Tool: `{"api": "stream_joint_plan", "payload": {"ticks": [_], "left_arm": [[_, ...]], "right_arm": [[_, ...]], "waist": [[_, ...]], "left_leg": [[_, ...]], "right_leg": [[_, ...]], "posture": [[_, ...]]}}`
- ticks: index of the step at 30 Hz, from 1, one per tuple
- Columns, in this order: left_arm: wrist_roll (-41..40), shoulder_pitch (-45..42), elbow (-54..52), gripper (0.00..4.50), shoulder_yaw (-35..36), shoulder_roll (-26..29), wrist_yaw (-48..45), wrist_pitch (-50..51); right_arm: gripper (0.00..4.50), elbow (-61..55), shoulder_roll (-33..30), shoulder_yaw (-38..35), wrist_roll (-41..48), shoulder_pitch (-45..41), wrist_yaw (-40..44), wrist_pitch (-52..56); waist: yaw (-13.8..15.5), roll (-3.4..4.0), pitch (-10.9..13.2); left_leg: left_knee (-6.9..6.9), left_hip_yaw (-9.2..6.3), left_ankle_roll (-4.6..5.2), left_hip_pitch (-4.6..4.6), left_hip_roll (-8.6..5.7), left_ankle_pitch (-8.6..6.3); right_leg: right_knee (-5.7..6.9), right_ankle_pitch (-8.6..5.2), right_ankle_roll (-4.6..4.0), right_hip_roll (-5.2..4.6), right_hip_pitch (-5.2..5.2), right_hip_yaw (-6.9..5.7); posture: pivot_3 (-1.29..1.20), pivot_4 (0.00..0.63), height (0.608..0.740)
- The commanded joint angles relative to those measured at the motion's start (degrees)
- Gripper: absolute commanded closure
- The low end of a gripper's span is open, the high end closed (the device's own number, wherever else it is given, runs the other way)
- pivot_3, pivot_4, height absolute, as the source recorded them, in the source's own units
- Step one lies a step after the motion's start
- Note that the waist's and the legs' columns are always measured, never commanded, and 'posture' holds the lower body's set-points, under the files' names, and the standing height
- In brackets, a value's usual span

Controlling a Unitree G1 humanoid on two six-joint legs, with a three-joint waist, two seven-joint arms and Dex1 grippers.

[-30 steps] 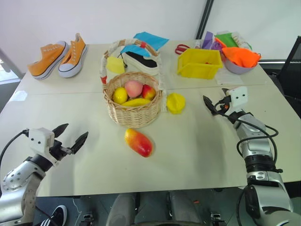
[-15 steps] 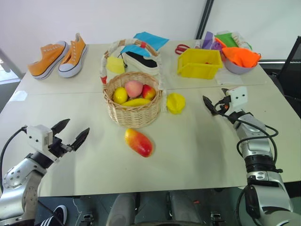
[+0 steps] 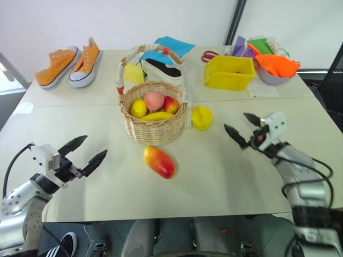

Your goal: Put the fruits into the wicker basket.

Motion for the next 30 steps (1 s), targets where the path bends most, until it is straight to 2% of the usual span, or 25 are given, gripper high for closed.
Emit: {"api": "stream_joint_plan", "payload": {"ticks": [1,9,12,21,25,30], "left_arm": [[-0.35,-1.09,0.68,0.0,0.74,0.56,-1.0,-1.43],[-0.81,-1.19,0.85,0.0,-1.04,1.01,-4.61,-1.6],[-1.43,0.03,0.2,0.0,-0.36,1.69,-6.48,-1.56],[-5.63,5.15,-7.07,0.0,-0.1,4.31,-11.88,1.09],[-5.75,6.02,-9.73,0.0,-0.36,4.92,-11.9,1.66],[-6.04,6.32,-11.12,0.0,-0.42,4.69,-10.89,2.73]], "right_arm": [[0.03,-8.89,-0.3,0.67,2.55,2.99,-0.11,3.7],[0.03,-12.27,-0.47,4.72,-1.87,-0.7,-5.29,8.85],[0.03,-12.91,-0.4,5.41,-1.93,-2.82,-7.65,13.85],[0.03,-14.15,2.41,11.34,-5.34,-17.6,-17.98,32.01],[0.03,-12.55,6.85,11.47,-3.99,-23.16,-21.66,40.23],[0.03,-8.7,8.47,12.17,-6.75,-26.68,-24.34,42.91]], "waist": [[-0.25,0.02,0.01],[-0.05,0.02,0.01],[-0.03,0.02,0.01],[-0.26,0.03,0.02],[-0.04,0.01,0.01],[-0.2,0.03,0.02]], "left_leg": [[0.0,0.01,0.0,-0.01,0.0,0.0],[0.0,0.02,-0.01,0.0,0.0,-0.01],[-0.09,0.02,0.03,-0.01,0.0,-0.03],[-0.25,0.02,0.03,-0.08,0.0,-0.04],[-0.3,0.01,0.03,-0.08,-0.01,-0.04],[-0.32,0.02,0.04,-0.08,-0.01,-0.04]], "right_leg": [[0.0,0.0,0.0,0.0,-0.01,0.02],[-0.2,-0.06,-0.16,-0.03,-0.1,0.03],[-0.35,-0.05,-0.15,-0.03,-0.1,0.01],[-0.44,-0.05,-0.16,-0.04,-0.15,0.02],[-0.55,-0.05,-0.15,-0.06,-0.18,-0.01],[-0.57,-0.04,-0.15,-0.05,-0.17,-0.03]], "posture": [[0.0,0.15,0.74],[0.0,0.15,0.74],[0.0,0.15,0.74],[0.0,0.15,0.74],[0.0,0.15,0.74],[0.0,0.15,0.74]]}}
